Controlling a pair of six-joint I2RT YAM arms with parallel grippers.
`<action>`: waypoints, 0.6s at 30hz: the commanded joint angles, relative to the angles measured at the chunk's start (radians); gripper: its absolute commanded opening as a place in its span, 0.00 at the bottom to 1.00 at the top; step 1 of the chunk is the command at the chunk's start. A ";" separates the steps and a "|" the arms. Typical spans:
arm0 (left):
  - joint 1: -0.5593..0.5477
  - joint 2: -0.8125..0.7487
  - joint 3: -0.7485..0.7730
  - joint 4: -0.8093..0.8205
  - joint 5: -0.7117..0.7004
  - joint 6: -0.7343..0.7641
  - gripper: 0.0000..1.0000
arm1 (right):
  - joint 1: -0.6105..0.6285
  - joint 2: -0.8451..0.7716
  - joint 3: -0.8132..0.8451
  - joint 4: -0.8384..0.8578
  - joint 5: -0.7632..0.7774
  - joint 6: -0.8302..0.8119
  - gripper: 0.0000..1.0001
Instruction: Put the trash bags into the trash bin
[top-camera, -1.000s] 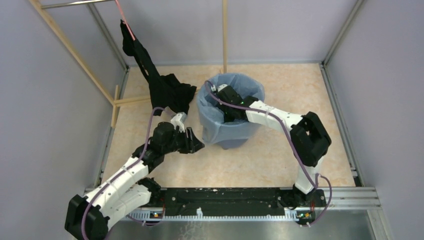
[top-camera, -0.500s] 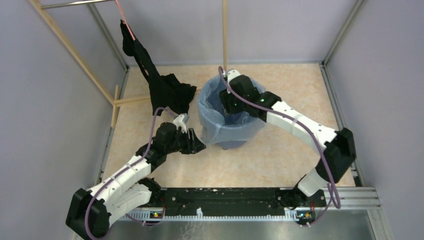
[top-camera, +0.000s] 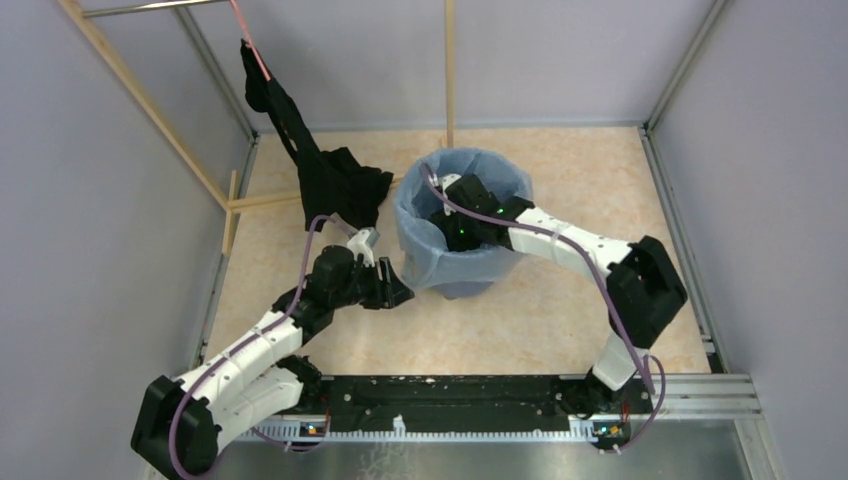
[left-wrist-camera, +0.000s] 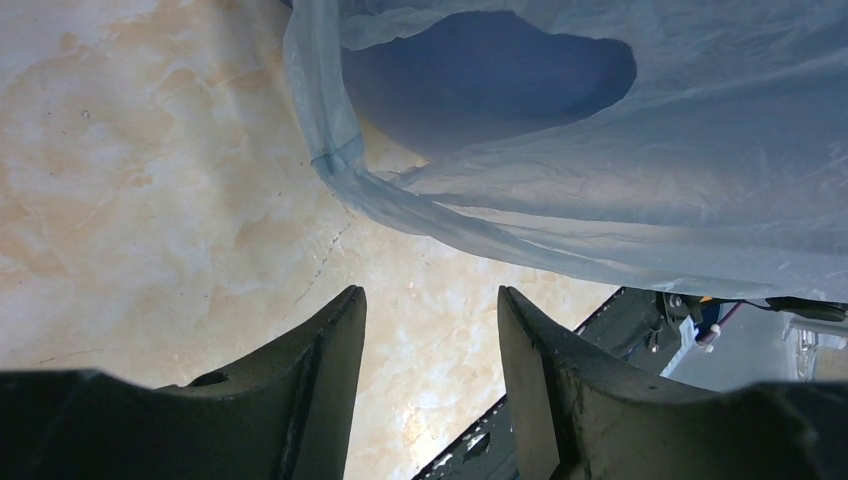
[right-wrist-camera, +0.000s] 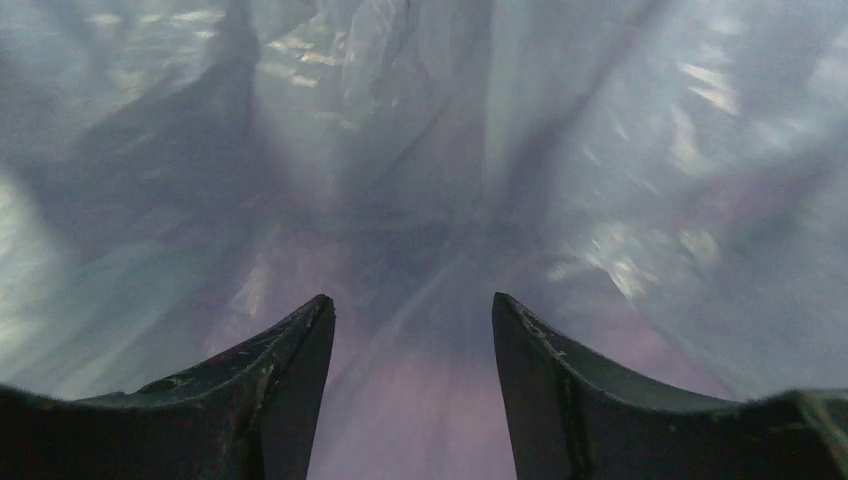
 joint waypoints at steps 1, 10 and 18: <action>-0.008 -0.034 0.005 0.003 -0.018 -0.014 0.58 | 0.009 0.080 0.004 0.085 -0.057 0.013 0.61; -0.010 -0.105 0.000 -0.048 -0.058 -0.024 0.66 | 0.010 0.189 -0.025 0.148 -0.034 0.037 0.69; -0.010 -0.161 0.039 -0.103 -0.089 -0.013 0.76 | -0.030 0.118 -0.056 0.136 0.063 0.040 0.75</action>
